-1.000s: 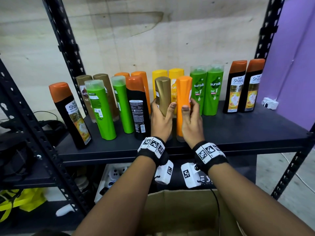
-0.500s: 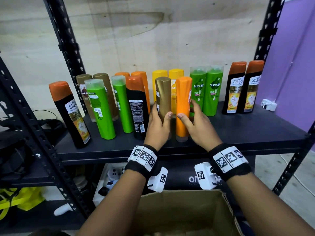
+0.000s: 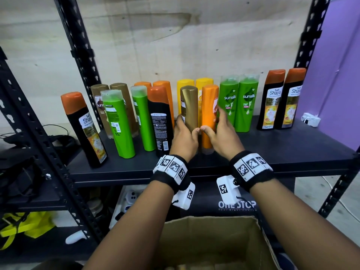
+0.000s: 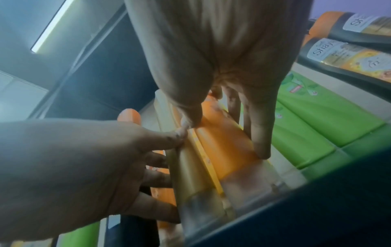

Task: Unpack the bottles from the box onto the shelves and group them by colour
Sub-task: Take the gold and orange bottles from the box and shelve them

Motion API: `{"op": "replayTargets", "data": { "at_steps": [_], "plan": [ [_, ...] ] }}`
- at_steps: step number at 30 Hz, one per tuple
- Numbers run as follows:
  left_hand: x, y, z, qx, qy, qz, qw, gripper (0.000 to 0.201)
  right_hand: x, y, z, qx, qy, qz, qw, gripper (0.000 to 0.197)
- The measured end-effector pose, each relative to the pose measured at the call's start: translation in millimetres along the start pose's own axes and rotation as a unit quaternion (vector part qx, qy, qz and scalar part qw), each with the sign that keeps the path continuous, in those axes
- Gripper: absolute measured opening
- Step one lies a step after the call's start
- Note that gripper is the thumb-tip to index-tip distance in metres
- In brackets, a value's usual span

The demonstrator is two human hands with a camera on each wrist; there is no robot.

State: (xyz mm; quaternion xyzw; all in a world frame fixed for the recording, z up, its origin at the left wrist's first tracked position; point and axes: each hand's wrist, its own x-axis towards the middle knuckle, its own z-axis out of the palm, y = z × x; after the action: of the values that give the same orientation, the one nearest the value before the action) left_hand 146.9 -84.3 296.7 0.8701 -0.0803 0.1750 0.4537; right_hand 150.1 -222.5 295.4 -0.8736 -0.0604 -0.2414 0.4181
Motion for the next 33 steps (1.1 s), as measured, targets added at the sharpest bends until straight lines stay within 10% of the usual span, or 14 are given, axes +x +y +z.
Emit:
{"op": "replayTargets", "data": {
  "at_steps": [33],
  "plan": [
    [2.8,-4.7,12.1,0.040,-0.013,-0.044,0.998,0.079,7.1,4.2,6.7,-0.038,-0.019,0.047,0.998,0.084]
  ]
}}
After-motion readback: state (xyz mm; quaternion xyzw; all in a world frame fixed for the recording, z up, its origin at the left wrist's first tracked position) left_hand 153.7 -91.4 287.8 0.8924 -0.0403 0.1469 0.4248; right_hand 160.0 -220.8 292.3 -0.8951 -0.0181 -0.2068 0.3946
